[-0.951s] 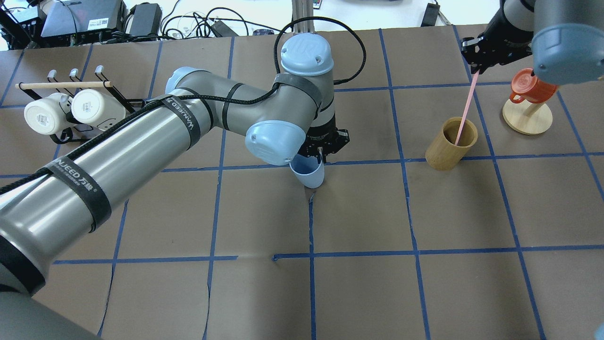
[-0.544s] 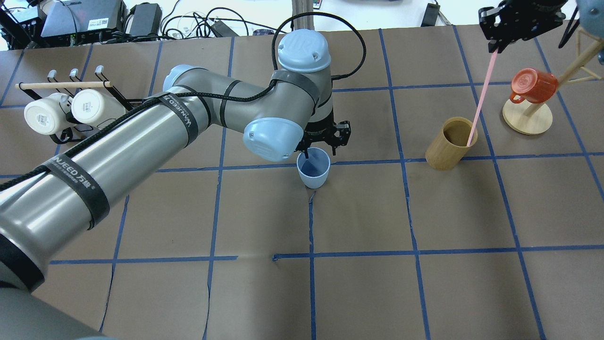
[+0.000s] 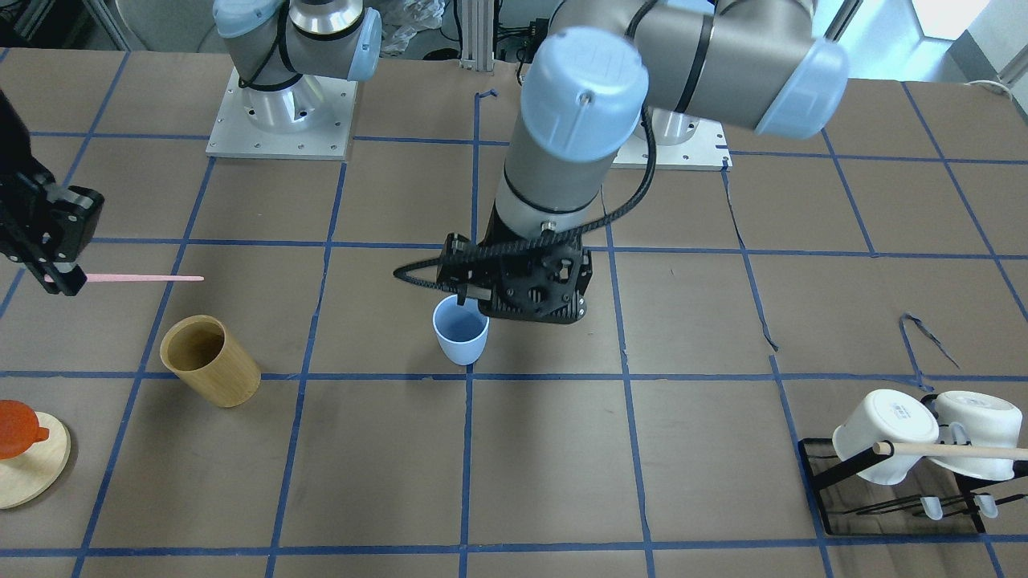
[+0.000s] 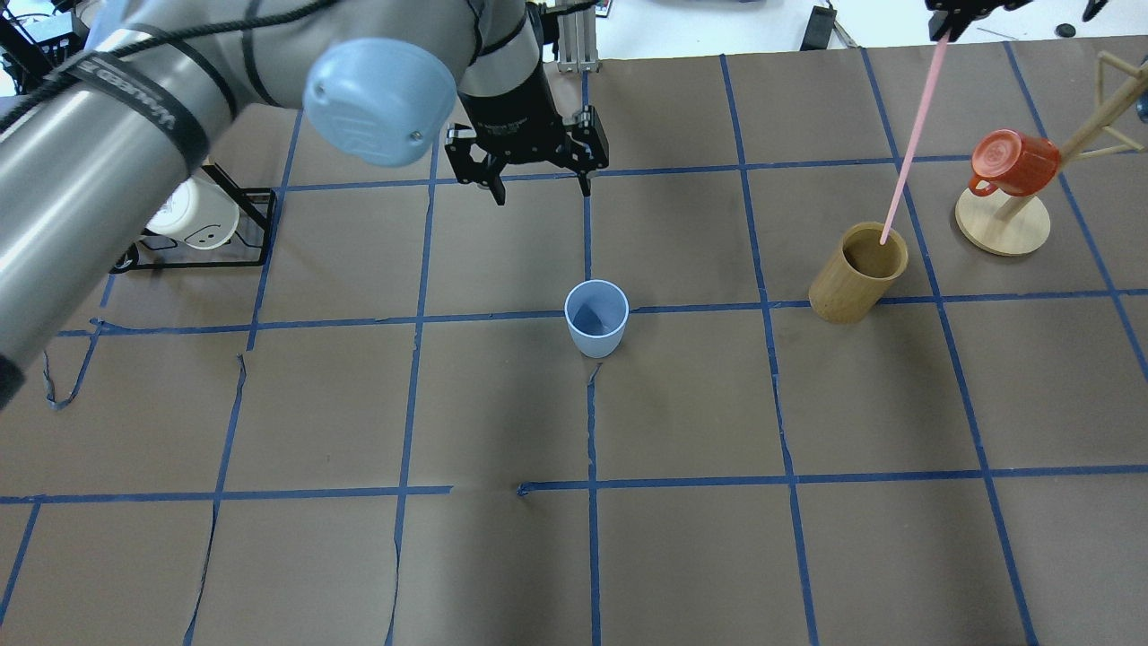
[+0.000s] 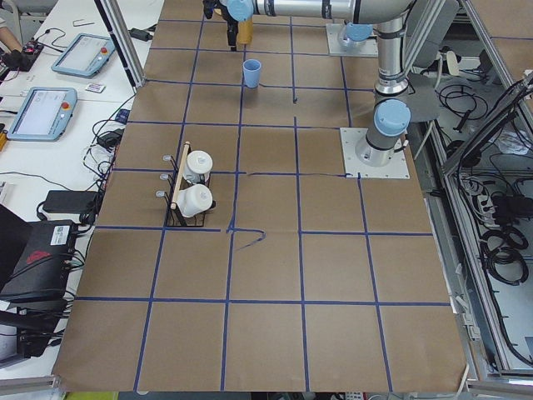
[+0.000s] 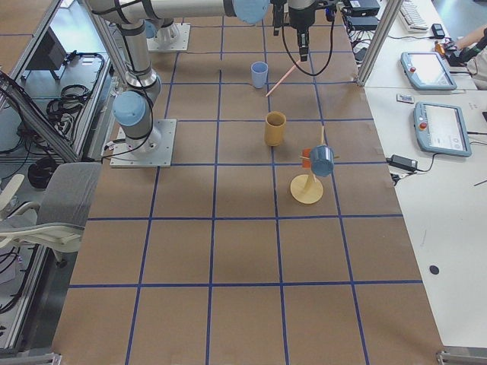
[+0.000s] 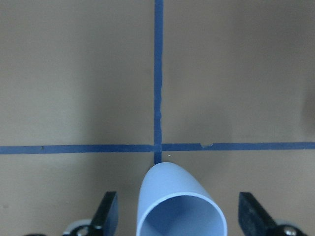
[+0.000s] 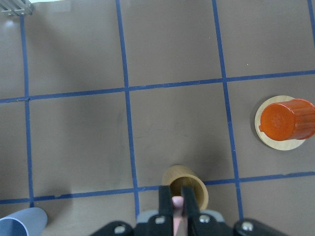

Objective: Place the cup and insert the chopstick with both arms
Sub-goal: 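Raise the left gripper from the blue cup while the right carries the chopstick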

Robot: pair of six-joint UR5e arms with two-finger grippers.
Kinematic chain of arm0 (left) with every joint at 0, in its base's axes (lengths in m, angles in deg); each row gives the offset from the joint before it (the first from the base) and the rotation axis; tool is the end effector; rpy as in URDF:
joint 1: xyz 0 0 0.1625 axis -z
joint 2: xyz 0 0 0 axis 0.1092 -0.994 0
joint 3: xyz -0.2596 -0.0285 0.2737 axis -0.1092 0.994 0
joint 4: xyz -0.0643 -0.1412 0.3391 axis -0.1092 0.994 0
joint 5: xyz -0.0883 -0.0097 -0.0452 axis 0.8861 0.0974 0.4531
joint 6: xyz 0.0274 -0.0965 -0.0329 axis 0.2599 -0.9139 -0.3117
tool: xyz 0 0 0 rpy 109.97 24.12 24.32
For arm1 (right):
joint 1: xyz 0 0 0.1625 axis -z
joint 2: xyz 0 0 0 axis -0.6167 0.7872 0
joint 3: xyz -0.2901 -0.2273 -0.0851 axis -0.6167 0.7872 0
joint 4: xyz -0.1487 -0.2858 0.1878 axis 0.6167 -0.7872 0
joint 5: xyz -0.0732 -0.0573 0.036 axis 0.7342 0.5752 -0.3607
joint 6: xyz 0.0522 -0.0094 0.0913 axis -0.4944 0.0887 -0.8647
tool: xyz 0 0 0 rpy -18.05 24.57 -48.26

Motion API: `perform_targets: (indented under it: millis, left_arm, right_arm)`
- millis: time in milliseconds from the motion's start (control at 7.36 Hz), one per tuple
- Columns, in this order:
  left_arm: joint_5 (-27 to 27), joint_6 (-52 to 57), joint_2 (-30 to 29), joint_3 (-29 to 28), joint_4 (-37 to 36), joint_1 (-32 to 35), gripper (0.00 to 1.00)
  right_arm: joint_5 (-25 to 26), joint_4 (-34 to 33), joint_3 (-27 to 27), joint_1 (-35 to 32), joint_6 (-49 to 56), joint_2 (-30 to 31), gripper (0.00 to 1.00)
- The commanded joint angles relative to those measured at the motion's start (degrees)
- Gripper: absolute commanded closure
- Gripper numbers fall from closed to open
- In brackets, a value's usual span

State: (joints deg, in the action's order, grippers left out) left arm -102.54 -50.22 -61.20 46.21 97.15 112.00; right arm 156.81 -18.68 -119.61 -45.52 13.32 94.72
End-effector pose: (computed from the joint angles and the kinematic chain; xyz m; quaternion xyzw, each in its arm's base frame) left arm -0.2956 -0.5040 0.3972 -0.0150 -0.9973 0.0022 0.0721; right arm 0.0762 -0.5350 0.5074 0.0407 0.9906 -0.1303 0.0012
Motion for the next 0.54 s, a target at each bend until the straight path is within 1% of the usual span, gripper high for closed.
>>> perform_targets:
  millis: [0, 136, 272, 408]
  left_arm:
    - [-0.36, 1.52, 7.23, -0.07, 3.56, -0.87, 0.0]
    - [-0.89, 1.61, 9.26, 3.33, 3.65, -2.18, 0.0]
    - [-2.9, 3.44, 12.32, 6.76, 4.35, -3.85, 0.0]
    - [-3.0, 7.28, 14.44, 9.58, 3.92, -4.83, 0.0]
  right_arm:
    - [0.57, -4.4, -0.64, -8.39, -11.67, -0.23, 1.0]
    - [0.74, -8.24, -1.95, -12.26, -16.78, -0.23, 1.0]
    - [2.83, -11.32, -4.06, -16.3, -22.31, -0.32, 1.0]
    - [6.25, -14.31, -7.04, -19.82, -25.33, -0.32, 1.0]
